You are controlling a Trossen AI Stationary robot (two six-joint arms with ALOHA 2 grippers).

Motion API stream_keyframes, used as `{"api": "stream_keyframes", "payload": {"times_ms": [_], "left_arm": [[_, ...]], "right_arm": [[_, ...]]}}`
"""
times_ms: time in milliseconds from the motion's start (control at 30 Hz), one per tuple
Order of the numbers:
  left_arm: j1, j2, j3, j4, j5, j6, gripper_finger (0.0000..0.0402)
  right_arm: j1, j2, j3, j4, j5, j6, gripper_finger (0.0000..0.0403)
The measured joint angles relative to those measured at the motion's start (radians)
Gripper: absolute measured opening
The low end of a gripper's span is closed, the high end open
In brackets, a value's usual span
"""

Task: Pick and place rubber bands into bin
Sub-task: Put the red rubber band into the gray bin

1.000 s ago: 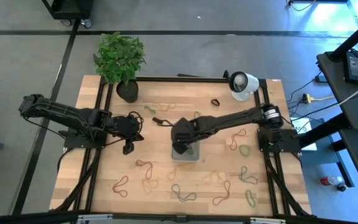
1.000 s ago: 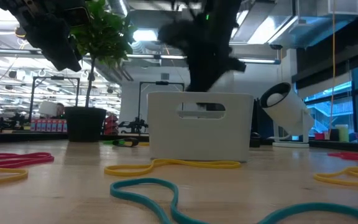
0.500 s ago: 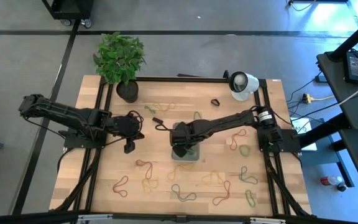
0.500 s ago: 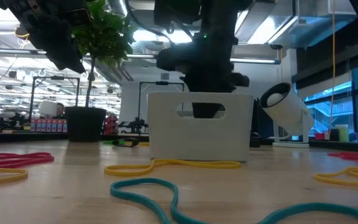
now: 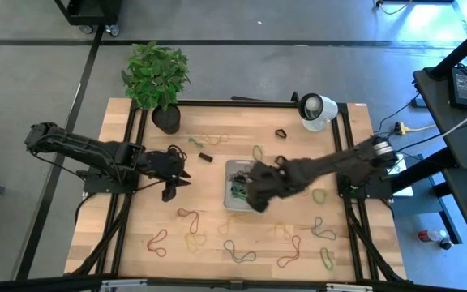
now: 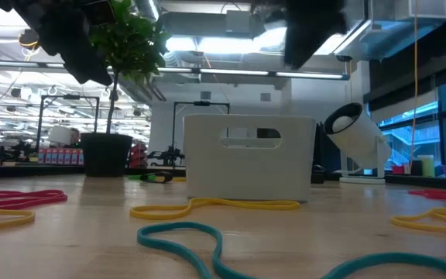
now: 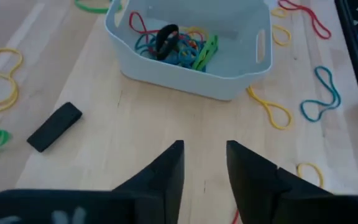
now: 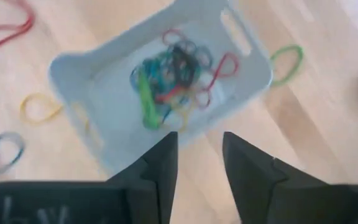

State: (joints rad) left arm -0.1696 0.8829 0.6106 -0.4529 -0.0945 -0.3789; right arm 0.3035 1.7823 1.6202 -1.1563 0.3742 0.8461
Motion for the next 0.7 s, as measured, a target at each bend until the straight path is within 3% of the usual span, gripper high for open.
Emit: {"api": "stream_keyframes", "payload": {"times_ms": [133,267,467,700], "left_arm": [[0.0,0.001,0.007,0.014,0.006,0.0,0.0118],[-0.023,0.035,0.061,-0.003,-0.056,-0.028,0.0107],[-0.083,0.2,0.209,-0.114,-0.122,-0.049,0.0103],[-0.14,0.437,0.363,-0.372,-0.092,-0.131,0.0102]], "right_arm": [[0.108,-0.13,-0.169,0.084,0.007,0.068,0.0107],[0.212,-0.261,-0.416,0.254,0.007,0.187,0.0082],[0.335,-0.416,-0.721,0.468,0.011,0.412,0.0045],[0.431,-0.536,-0.88,0.57,0.012,0.457,0.0015]]}}
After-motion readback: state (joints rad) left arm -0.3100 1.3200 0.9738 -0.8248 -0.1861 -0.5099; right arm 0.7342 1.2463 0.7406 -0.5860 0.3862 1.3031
